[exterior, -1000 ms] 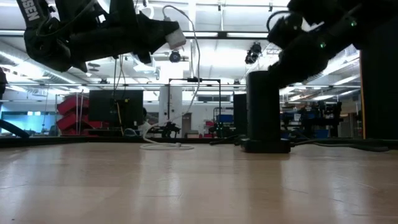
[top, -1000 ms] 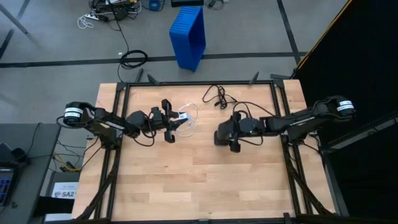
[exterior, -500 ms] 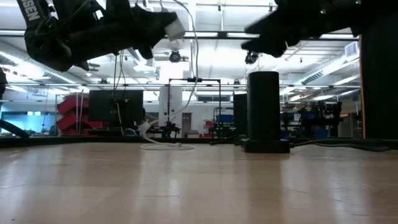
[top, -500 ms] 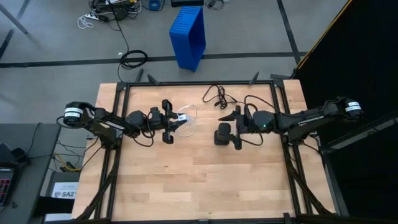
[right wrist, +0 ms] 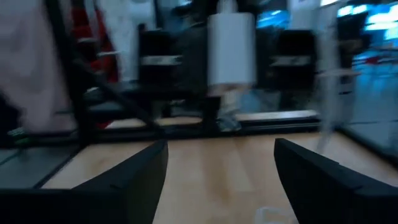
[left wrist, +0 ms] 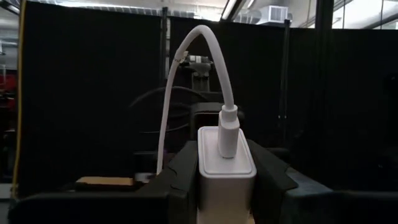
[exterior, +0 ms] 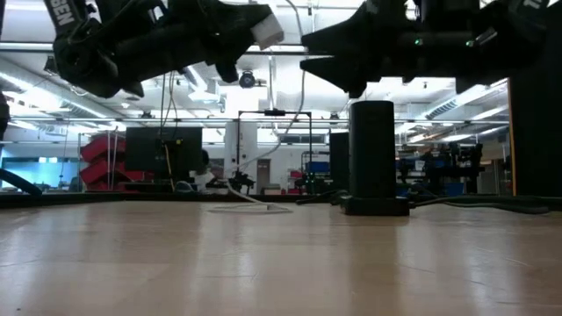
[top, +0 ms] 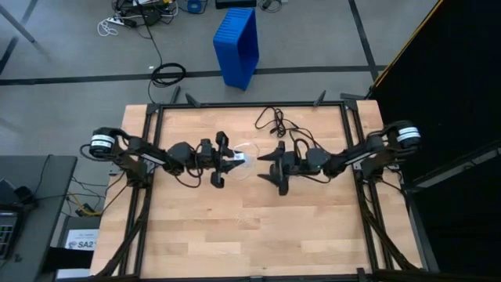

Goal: Insert USB
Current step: Insert the white charger adapter into the black outlet extension

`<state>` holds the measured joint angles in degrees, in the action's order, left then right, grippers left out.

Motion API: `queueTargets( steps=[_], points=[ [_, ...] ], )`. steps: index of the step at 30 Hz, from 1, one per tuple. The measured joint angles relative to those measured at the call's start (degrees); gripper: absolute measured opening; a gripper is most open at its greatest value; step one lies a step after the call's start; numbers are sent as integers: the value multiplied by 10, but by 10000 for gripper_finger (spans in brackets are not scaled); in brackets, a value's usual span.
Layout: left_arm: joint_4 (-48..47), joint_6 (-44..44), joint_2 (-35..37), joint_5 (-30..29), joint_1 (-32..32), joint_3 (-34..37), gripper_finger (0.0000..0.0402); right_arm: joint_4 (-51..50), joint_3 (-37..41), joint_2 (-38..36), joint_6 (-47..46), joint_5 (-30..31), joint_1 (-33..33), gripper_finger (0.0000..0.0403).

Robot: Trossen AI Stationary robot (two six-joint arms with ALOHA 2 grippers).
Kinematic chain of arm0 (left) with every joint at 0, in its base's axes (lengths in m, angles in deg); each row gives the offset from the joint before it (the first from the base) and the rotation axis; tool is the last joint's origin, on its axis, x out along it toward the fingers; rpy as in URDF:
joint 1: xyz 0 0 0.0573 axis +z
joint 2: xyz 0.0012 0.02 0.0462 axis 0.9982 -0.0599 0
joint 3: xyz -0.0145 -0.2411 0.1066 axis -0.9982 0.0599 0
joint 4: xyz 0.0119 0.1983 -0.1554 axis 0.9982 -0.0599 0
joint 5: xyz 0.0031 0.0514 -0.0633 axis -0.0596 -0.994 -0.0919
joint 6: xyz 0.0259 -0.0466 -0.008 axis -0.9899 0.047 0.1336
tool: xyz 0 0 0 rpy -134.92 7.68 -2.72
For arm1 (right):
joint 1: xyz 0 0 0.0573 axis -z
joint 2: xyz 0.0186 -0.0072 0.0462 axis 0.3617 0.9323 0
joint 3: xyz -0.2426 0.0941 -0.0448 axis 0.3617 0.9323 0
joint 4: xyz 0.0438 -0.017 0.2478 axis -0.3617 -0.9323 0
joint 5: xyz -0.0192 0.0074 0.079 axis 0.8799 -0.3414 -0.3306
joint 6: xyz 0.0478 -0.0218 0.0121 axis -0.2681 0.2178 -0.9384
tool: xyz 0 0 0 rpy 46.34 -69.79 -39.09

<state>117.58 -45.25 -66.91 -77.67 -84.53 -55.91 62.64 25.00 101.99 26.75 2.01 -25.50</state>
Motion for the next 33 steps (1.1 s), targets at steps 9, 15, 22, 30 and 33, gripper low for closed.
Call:
queueTargets(
  steps=[9,15,22,30,33],
  points=[
    [8,14,-50,0,-11,-34,76,48,0,16,-2,1,-4,243],
    [8,25,-102,0,-18,-73,76,52,0,16,-17,-2,-7,230],
    [47,28,-129,5,-18,-89,76,36,0,16,-22,-1,-12,195],
    [48,46,-128,13,-17,-89,76,44,0,16,-21,7,-18,89],
    [46,56,-128,19,-17,-89,77,45,0,16,-17,12,-23,67]
  ],
)
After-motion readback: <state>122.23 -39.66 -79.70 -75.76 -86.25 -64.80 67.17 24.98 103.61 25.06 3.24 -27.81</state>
